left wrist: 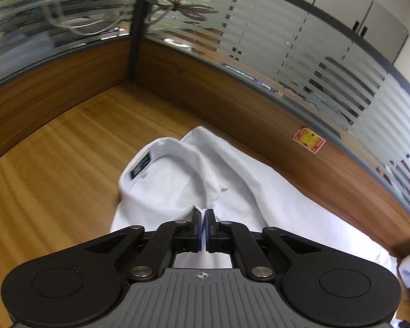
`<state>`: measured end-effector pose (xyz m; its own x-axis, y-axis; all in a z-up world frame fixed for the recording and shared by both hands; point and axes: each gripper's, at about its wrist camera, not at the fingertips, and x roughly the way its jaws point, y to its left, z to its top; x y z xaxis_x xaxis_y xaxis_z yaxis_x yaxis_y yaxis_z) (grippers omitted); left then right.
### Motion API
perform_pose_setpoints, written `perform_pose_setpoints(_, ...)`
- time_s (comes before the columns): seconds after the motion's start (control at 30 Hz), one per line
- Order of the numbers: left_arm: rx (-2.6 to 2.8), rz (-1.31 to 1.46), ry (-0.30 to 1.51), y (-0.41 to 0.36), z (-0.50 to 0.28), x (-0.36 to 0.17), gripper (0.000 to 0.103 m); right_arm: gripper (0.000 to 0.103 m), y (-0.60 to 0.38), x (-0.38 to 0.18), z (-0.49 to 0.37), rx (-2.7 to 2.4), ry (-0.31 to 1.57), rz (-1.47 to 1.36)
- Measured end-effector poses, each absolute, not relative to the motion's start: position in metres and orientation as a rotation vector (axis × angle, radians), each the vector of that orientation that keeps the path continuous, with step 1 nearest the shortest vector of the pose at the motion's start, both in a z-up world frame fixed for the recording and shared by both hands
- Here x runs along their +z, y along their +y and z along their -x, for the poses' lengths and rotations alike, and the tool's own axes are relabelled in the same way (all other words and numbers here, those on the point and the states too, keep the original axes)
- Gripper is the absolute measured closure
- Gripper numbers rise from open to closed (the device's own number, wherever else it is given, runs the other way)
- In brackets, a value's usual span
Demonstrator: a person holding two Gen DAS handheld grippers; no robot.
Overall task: Fold clothes
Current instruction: 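Pinch the shirt hem with the right gripper while the left gripper pinches near the collar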
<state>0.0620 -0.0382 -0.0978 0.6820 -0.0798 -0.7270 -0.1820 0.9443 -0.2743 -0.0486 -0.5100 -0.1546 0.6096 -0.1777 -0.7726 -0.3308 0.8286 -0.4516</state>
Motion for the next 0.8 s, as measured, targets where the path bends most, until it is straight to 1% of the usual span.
perform_pose_setpoints(0.4, 0.087, 0.245, 0.878, -0.063, -0.133, -0.125, 0.099, 0.103, -0.519, -0.185, -0.022, 0.121, 1.030, 0.640)
perform_pose_setpoints(0.6, 0.085, 0.223, 0.893, -0.066, -0.151, -0.137, 0.101, 0.103, -0.521, -0.205, -0.037, 0.128, 1.080, 0.650)
perform_pose_setpoints(0.8, 0.083, 0.200, 0.907, -0.069, -0.170, -0.149, 0.100, 0.102, -0.521, -0.215, -0.043, 0.130, 1.131, 0.623)
